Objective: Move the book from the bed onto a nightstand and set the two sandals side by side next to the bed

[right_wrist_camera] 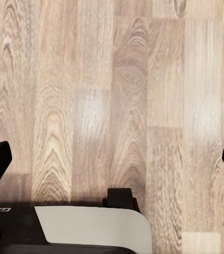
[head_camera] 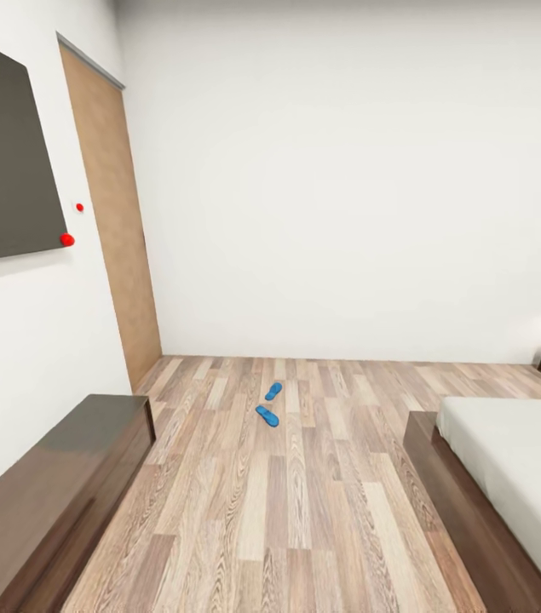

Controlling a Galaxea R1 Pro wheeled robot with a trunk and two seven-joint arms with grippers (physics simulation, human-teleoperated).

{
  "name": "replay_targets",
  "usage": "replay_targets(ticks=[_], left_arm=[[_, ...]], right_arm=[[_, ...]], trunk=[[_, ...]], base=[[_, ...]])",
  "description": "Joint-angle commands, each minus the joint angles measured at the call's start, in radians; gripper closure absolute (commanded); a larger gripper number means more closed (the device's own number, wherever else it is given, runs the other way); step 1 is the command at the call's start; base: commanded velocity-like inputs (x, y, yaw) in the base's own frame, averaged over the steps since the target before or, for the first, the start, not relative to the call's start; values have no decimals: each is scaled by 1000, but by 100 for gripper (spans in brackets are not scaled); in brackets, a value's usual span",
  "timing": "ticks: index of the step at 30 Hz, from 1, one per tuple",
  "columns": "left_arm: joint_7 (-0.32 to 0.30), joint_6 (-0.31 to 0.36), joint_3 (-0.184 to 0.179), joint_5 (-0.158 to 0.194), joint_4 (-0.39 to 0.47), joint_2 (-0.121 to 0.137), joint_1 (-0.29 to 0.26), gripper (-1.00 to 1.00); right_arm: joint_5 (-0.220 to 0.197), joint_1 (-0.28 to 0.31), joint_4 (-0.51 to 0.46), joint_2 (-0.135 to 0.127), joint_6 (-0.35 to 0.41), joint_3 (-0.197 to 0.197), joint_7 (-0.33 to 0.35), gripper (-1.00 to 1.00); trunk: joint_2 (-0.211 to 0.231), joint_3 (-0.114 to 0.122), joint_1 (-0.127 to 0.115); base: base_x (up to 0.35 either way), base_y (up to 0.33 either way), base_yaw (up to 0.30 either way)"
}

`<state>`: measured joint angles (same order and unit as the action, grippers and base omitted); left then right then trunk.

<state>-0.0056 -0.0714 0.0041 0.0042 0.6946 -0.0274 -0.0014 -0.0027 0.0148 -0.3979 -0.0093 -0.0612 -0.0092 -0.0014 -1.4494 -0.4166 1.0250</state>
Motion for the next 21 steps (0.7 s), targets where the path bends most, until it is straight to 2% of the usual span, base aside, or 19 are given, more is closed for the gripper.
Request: replay_targets(ticks=[1,21], left_arm=[[-1,-2,0,0,0,0,0,-100],[-1,-1,1,1,0,0,0,-100]], right_arm=[[0,1,1,0,-3,-1,0,-100],[0,1,1,0,-3,-1,0,-100]], trunk=[[-1,-3,0],[-1,-34,0]], base=[[0,0,0],[0,0,0]])
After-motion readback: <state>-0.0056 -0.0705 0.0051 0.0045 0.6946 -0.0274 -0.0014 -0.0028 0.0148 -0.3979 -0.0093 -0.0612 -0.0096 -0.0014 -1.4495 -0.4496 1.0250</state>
